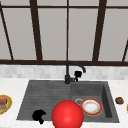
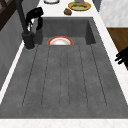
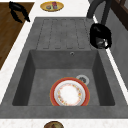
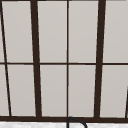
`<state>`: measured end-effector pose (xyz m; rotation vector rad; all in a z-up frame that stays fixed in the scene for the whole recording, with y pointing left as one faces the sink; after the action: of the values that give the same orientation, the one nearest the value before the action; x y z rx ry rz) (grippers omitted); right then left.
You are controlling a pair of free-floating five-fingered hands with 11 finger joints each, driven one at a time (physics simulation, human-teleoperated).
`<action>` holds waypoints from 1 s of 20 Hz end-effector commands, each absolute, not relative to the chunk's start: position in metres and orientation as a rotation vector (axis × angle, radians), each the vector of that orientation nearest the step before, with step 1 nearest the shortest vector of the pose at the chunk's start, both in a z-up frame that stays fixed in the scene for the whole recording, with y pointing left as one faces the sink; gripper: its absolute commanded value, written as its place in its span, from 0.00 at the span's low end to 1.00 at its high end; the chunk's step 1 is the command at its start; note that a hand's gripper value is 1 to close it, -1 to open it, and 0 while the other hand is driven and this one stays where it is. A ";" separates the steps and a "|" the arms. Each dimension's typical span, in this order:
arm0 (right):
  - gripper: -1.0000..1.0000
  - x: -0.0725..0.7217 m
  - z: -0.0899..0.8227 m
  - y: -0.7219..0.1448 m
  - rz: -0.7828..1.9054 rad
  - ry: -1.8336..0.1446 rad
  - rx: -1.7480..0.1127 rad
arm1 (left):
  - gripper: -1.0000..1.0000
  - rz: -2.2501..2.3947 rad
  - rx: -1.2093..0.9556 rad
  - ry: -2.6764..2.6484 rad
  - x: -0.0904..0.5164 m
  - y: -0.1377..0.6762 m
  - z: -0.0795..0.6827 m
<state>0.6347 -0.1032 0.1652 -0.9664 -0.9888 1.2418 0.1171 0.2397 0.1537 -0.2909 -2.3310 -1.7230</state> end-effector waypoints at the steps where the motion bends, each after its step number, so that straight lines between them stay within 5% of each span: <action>1: 1.00 0.647 0.158 -0.112 1.277 -0.952 -0.911 | 0.50 -1.723 -0.291 -2.331 0.117 0.240 0.154; 5: 1.00 0.657 0.166 -0.105 1.300 -0.981 -0.970 | 0.50 -1.723 -0.291 -2.331 0.117 0.240 0.154; 20: 1.00 0.661 0.187 -0.040 1.319 -0.591 -1.289 | 0.50 -1.723 -0.291 -2.331 0.117 0.240 0.154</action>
<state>0.6546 -0.0557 0.1600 -1.3707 -0.5744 1.2181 0.1171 0.2397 0.1537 -0.2909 -2.3310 -1.7230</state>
